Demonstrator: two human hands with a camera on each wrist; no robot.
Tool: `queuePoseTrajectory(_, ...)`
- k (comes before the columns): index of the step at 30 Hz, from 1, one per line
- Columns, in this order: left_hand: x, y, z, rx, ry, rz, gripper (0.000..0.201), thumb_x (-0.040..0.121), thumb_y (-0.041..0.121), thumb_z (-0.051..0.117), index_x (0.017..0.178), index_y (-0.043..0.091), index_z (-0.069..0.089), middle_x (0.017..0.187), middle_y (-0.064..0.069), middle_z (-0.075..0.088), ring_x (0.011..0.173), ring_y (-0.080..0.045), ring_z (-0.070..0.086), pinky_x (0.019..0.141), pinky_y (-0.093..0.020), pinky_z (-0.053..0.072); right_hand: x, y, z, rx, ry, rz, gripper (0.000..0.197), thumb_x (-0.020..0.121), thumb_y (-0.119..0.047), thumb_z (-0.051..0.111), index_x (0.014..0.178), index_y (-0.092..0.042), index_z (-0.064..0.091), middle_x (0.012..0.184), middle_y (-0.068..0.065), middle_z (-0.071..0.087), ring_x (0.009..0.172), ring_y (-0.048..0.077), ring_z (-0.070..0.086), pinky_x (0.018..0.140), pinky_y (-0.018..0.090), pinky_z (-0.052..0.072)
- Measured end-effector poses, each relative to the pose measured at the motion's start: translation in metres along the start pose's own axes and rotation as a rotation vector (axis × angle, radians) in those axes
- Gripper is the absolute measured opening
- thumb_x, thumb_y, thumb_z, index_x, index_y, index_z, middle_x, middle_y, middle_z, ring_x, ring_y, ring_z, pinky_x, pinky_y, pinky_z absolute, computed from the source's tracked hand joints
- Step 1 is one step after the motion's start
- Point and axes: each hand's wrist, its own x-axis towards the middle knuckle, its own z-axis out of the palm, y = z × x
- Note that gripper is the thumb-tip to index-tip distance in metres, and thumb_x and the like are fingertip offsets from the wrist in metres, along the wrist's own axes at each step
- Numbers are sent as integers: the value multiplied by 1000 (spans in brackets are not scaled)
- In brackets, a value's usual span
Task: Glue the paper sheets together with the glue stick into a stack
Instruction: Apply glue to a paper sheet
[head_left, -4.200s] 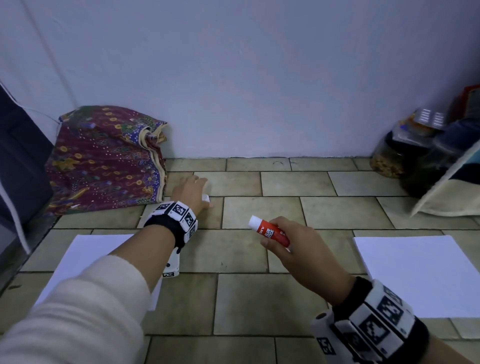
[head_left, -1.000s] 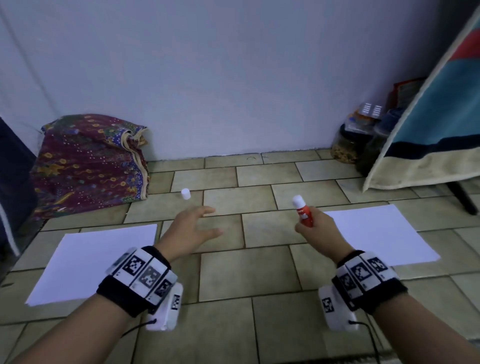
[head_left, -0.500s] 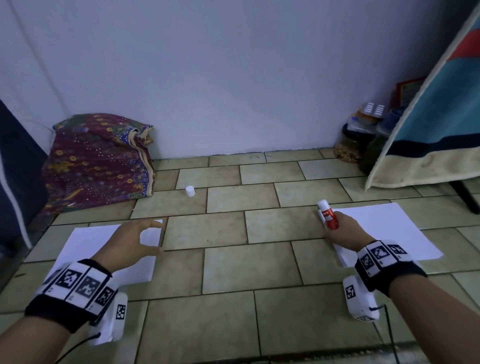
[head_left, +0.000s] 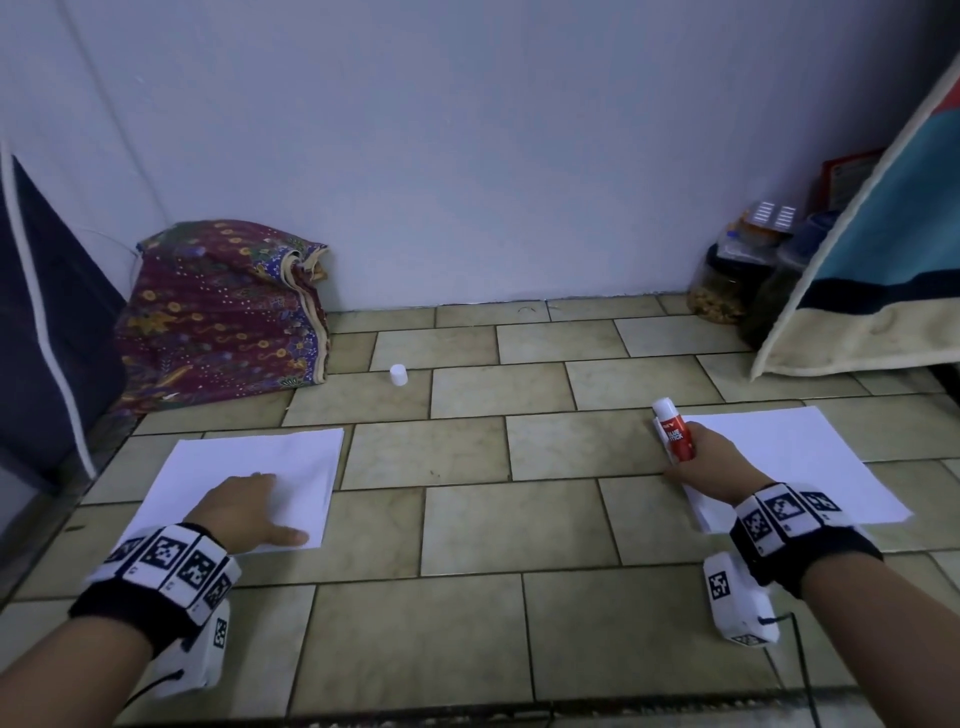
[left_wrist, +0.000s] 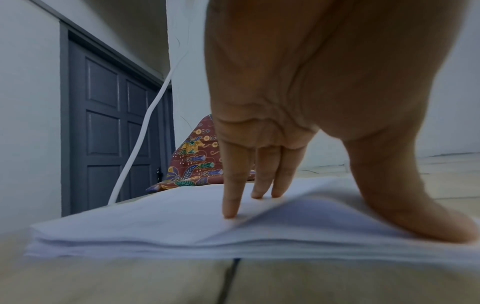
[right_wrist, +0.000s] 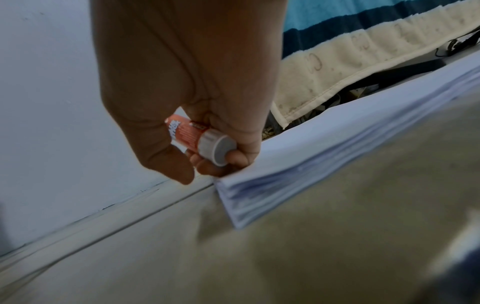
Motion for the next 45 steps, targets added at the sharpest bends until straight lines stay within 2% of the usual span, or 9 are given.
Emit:
queuePoseTrajectory(4, 1, -3, -9, 44, 73, 5, 65, 94, 45, 55, 144, 9, 37, 143, -10, 47, 128, -24, 46, 99, -28, 37, -3, -3, -1, 10, 6, 11, 22, 82, -6, 64, 98, -7, 49, 82, 4, 51, 78, 20, 48, 61, 25, 33)
queuePoseTrajectory(10, -26, 29, -47, -51, 619, 169, 37, 84, 3, 66, 118, -8, 57, 86, -27, 65, 77, -40, 62, 65, -41, 45, -3, -3, 0, 33, 10, 7, 16, 83, -8, 63, 92, -8, 49, 78, 4, 52, 71, 17, 48, 58, 22, 33)
queuePoseTrajectory(17, -48, 165, -11, 42, 375, 489, 36, 89, 14, 51, 125, 10, 52, 117, -3, 63, 100, -12, 59, 83, -22, 43, -3, -8, -3, 46, 10, 29, 19, 80, -9, 68, 83, -12, 50, 74, 1, 50, 68, 13, 46, 57, 22, 31)
queuePoseTrajectory(21, -48, 209, 15, 147, 148, 515, 34, 97, 15, 42, 130, 7, 45, 124, -10, 58, 110, -24, 57, 84, -28, 43, -10, -10, -3, 139, 89, -3, 27, 81, -8, 66, 69, -19, 45, 67, 0, 48, 63, 13, 44, 57, 23, 31)
queuePoseTrajectory(26, -43, 219, 20, 245, -68, 547, 66, 90, 65, 44, 120, 6, 55, 117, -11, 59, 104, -26, 57, 82, -31, 42, -20, -13, -8, 271, 180, -52, 21, 87, -19, 64, 74, -6, 54, 67, 4, 48, 67, 20, 46, 60, 25, 33)
queuePoseTrajectory(32, -29, 223, 10, 277, -89, 601, 45, 94, 42, 57, 128, 13, 52, 130, -11, 46, 115, -28, 49, 94, -35, 43, -25, -50, -23, 242, -26, -291, 46, 94, -42, 55, 63, -9, 46, 58, -1, 33, 54, 13, 32, 55, 25, 24)
queuePoseTrajectory(34, -24, 224, 12, 328, -45, 664, 52, 87, 35, 68, 129, 11, 47, 131, -11, 41, 118, -27, 44, 95, -39, 46, -20, -63, -21, 134, -69, -307, 9, 93, -26, 60, 95, -21, 67, 72, -7, 53, 65, 9, 46, 59, 17, 31)
queuePoseTrajectory(36, -18, 227, 15, 341, -20, 730, 63, 85, 35, 69, 135, 10, 40, 138, -10, 35, 124, -27, 38, 97, -43, 45, -14, -71, -15, 145, -4, -291, 29, 84, -19, 71, 113, -19, 65, 94, -4, 60, 84, 11, 53, 66, 19, 37)
queuePoseTrajectory(45, 10, 234, 16, 321, -5, 695, 72, 88, 51, 59, 138, 5, 35, 145, -11, 31, 130, -27, 34, 105, -42, 36, 8, -109, 3, 228, 137, -266, 26, 75, -15, 79, 95, -9, 64, 83, 2, 62, 76, 16, 57, 62, 20, 43)
